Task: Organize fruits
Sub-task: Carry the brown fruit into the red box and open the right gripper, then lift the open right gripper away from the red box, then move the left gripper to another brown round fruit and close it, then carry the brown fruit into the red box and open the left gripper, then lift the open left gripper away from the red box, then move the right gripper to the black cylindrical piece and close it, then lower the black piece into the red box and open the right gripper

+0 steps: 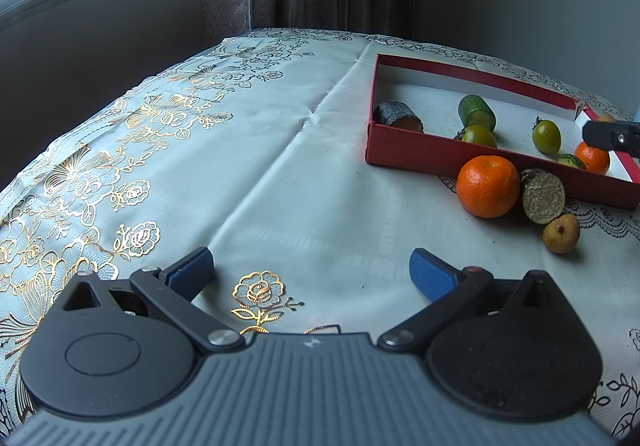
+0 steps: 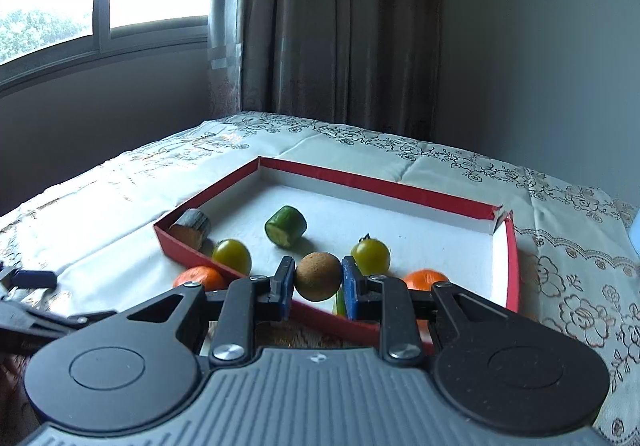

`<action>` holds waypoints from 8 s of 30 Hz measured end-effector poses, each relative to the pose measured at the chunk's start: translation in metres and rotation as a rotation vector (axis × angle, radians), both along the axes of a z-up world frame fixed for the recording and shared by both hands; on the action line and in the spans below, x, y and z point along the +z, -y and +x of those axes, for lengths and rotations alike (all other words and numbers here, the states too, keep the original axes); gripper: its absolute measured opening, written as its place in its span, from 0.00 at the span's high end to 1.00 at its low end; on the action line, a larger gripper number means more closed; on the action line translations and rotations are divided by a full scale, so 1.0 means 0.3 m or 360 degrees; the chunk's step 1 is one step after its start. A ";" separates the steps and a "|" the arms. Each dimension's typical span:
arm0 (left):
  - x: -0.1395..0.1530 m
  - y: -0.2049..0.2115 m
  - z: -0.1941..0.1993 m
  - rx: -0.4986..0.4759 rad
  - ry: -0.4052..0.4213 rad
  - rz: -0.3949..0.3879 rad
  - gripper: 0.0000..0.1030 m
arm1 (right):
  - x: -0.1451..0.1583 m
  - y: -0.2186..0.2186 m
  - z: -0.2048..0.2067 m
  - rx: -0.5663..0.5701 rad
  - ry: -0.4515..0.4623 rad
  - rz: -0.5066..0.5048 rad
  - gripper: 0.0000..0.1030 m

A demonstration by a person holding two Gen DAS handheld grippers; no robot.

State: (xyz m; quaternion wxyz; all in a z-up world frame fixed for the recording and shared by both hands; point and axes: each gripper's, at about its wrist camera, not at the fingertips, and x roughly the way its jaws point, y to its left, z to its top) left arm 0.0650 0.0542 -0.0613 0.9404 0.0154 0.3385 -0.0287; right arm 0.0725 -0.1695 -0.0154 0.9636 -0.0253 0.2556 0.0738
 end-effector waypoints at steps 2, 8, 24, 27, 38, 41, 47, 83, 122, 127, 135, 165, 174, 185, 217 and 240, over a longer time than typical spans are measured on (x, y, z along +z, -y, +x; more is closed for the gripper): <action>0.000 0.000 0.000 0.0000 0.0000 0.0000 0.00 | -0.007 -0.005 0.049 -0.0009 -0.0033 0.0004 0.77; 0.000 0.000 0.000 0.0000 0.0000 0.0000 0.00 | -0.049 -0.020 0.153 -0.0060 -0.0101 -0.0018 0.77; 0.000 0.001 0.001 0.0001 0.0000 0.0000 0.00 | -0.115 -0.051 0.258 -0.0081 -0.0183 -0.0051 0.76; 0.000 0.002 0.001 0.0001 0.0000 0.0000 0.00 | -0.120 -0.046 0.258 -0.0088 -0.0195 -0.0039 0.76; 0.000 0.002 0.001 0.0001 0.0000 0.0000 0.00 | -0.003 0.071 0.023 -0.0058 -0.0036 0.0119 0.57; 0.000 0.002 -0.002 0.0004 0.0001 0.0000 0.00 | -0.014 0.114 -0.083 -0.0097 -0.0005 0.0103 0.30; 0.000 0.002 -0.006 0.0010 0.0005 0.0001 0.00 | -0.105 0.186 -0.207 -0.0149 -0.0096 0.0000 0.30; 0.019 0.416 -0.025 -0.0262 0.0058 0.0083 0.00 | -0.183 0.237 -0.180 -0.0292 -0.0315 0.0009 0.00; 0.093 0.391 -0.149 -0.0508 0.0164 -0.0120 0.75 | -0.179 0.239 -0.190 -0.0286 -0.0312 0.0023 0.00; 0.202 0.375 -0.108 -0.0453 0.0332 -0.0106 0.75 | -0.180 0.235 -0.190 -0.0286 -0.0314 0.0008 0.00; 0.211 0.419 0.079 -0.0355 0.0359 -0.0025 0.74 | -0.182 0.234 -0.190 -0.0286 -0.0314 0.0007 0.00; 0.140 0.305 -0.017 -0.0439 0.0317 0.0028 0.09 | -0.181 0.238 -0.187 -0.0285 -0.0313 0.0016 0.00; 0.062 0.110 -0.048 -0.0282 0.0234 -0.0003 0.04 | -0.182 0.244 -0.189 -0.0283 -0.0306 0.0038 0.00; 0.003 0.080 0.002 -0.0148 0.0024 0.0025 0.00 | -0.123 0.199 -0.240 0.0055 -0.0055 0.0155 0.00; 0.004 0.077 0.006 -0.0141 0.0001 -0.0002 0.00 | -0.142 -0.042 -0.032 0.0354 -0.0172 -0.0048 0.67; 0.005 0.077 0.005 -0.0141 0.0001 -0.0002 0.00 | -0.065 0.334 -0.012 -0.0328 -0.0126 0.0075 0.67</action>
